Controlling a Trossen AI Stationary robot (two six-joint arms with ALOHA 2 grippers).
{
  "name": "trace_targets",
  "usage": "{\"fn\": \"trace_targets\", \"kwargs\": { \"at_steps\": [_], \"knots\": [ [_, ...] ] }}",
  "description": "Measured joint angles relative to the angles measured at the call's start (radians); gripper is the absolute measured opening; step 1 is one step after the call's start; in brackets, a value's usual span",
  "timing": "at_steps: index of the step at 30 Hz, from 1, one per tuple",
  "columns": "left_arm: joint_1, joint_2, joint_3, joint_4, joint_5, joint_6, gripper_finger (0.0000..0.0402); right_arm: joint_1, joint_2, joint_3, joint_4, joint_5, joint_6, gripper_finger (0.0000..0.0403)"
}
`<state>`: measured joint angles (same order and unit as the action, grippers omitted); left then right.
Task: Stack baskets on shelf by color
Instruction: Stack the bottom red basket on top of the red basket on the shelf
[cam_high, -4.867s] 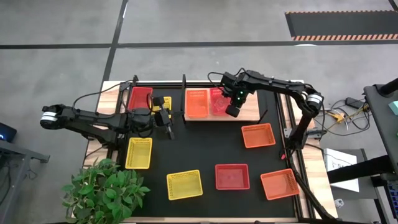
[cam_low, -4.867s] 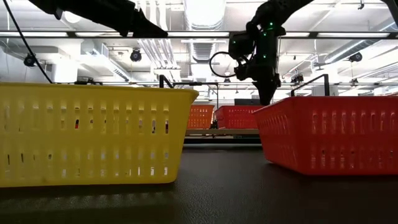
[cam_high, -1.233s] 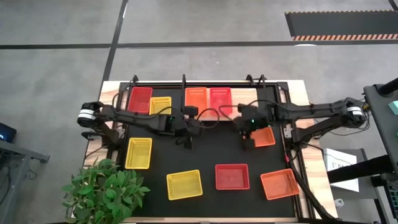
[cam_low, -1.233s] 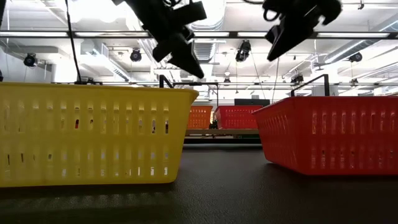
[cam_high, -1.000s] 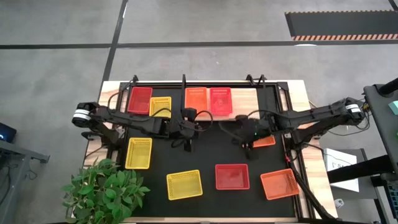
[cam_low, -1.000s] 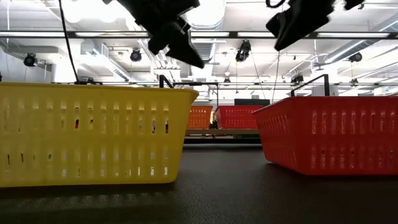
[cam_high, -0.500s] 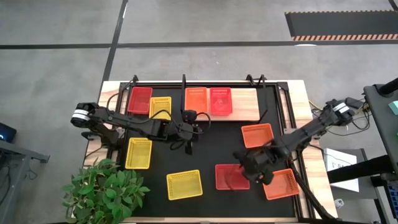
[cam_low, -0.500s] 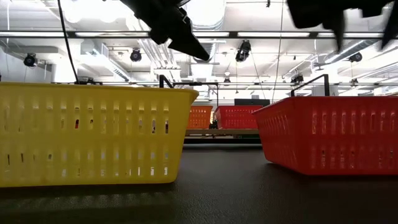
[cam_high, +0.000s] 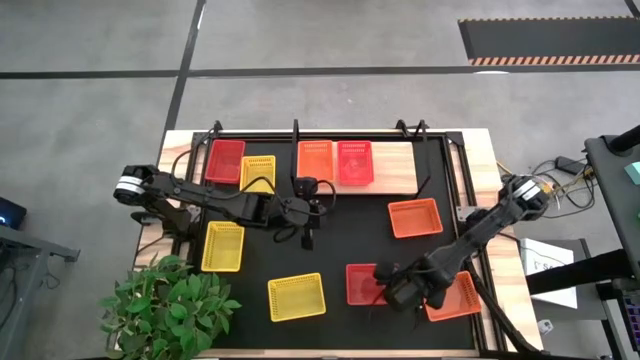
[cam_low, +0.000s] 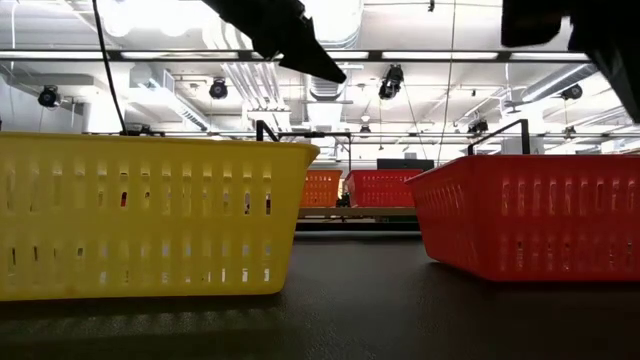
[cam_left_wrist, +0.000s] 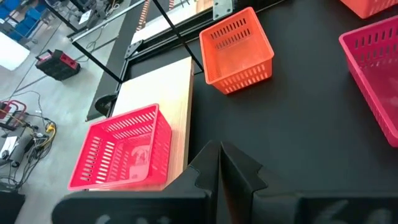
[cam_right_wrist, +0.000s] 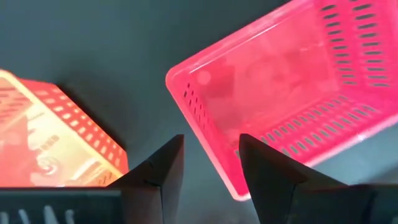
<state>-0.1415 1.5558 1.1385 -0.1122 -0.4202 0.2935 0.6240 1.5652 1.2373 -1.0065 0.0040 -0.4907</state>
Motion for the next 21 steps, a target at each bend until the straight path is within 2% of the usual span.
{"fn": "trace_targets", "kwargs": {
  "at_steps": [8, 11, 16, 21],
  "knots": [
    [-0.006, 0.0, 0.0, -0.001, 0.0, 0.0, 0.0, -0.014, 0.123, 0.005, -0.006, 0.027, -0.059, 0.0121],
    [-0.011, 0.0, 0.0, -0.001, 0.0, 0.001, 0.0, -0.014, 0.143, 0.016, -0.009, 0.025, -0.061, 0.0093],
    [-0.012, 0.0, -0.001, -0.001, 0.0, 0.004, 0.0, -0.016, 0.15, 0.048, -0.008, 0.023, -0.06, 0.0019],
    [-0.013, -0.001, -0.013, -0.001, 0.0, 0.052, 0.0, -0.015, 0.145, 0.121, -0.048, 0.021, -0.015, 0.0011]
  ]
}}
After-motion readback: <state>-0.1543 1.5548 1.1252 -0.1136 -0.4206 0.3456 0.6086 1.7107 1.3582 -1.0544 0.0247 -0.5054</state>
